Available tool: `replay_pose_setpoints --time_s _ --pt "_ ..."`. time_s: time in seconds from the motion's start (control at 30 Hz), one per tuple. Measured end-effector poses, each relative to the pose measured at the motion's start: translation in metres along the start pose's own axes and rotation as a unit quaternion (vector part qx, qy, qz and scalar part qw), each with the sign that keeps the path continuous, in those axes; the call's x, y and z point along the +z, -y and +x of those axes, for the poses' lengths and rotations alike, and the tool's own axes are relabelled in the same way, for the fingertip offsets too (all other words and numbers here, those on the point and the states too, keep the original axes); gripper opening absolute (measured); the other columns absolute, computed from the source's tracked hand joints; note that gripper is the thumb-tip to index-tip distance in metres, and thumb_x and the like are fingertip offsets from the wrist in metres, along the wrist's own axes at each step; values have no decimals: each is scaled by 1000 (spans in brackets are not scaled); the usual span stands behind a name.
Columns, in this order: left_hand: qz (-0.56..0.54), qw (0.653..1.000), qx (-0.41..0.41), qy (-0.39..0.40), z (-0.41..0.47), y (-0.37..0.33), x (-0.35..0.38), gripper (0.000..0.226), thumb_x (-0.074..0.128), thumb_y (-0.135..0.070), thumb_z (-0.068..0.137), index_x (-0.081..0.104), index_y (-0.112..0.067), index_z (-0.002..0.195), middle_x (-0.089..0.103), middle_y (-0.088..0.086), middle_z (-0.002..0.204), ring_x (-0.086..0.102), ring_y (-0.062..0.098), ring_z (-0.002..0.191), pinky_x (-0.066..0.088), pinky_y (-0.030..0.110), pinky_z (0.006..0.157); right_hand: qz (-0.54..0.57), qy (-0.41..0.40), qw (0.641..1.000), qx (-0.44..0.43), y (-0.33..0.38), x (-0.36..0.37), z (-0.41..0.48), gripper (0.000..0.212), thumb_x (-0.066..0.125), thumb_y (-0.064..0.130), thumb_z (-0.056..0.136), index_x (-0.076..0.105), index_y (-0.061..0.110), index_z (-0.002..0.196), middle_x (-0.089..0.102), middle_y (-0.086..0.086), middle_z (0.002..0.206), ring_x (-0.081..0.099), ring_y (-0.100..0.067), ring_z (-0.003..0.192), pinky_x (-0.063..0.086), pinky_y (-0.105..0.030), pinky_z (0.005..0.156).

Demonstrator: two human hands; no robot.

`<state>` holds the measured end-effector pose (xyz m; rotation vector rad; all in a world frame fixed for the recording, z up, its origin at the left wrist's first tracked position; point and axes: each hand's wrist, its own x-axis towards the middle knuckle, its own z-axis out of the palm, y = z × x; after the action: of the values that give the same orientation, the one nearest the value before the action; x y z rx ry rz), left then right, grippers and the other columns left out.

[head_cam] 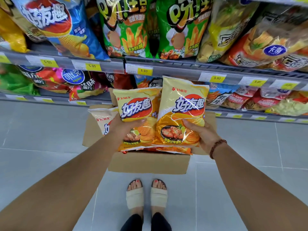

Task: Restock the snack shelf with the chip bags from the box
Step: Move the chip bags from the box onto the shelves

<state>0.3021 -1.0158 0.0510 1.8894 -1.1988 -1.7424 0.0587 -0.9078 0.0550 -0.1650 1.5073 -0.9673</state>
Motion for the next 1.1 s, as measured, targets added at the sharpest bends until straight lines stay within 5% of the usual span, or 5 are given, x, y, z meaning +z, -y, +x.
replay_pose_setpoints --time_s 0.2,0.47,0.77,0.93,1.1 --pt "-30 999 24 6 -32 -26 -30 63 89 -41 57 61 -26 111 74 -1 97 67 16 71 55 40 80 3 -49 997 -54 21 -10 -36 107 97 40 34 53 22 130 73 0 112 70 -23 102 53 -47 92" --pt "-65 994 78 45 -98 -125 -72 120 94 -52 28 46 -22 134 63 2 128 61 25 116 47 49 100 4 -74 989 -130 113 -2 -108 129 98 41 31 39 14 142 68 -7 119 68 -28 104 53 -52 91" --pt "-86 965 236 78 -230 -259 -98 76 85 -42 32 55 -19 98 72 -8 65 58 1 37 49 20 40 0 -6 970 -241 243 7 -246 116 97 38 21 57 13 127 75 -7 103 74 -24 88 59 -38 65" --pt "-97 941 315 75 -291 -306 -97 91 91 -56 19 58 -27 98 75 -13 76 68 13 77 51 46 92 -3 -7 957 -289 301 -5 -305 140 96 42 23 34 13 145 70 -9 114 73 -22 88 58 -39 67" --pt "-96 913 388 78 -363 -364 -83 103 92 -54 15 63 -19 107 78 -3 88 73 13 77 55 42 82 1 25 926 -376 350 -15 -377 124 97 34 33 40 8 141 72 -10 113 72 -26 96 58 -51 81"
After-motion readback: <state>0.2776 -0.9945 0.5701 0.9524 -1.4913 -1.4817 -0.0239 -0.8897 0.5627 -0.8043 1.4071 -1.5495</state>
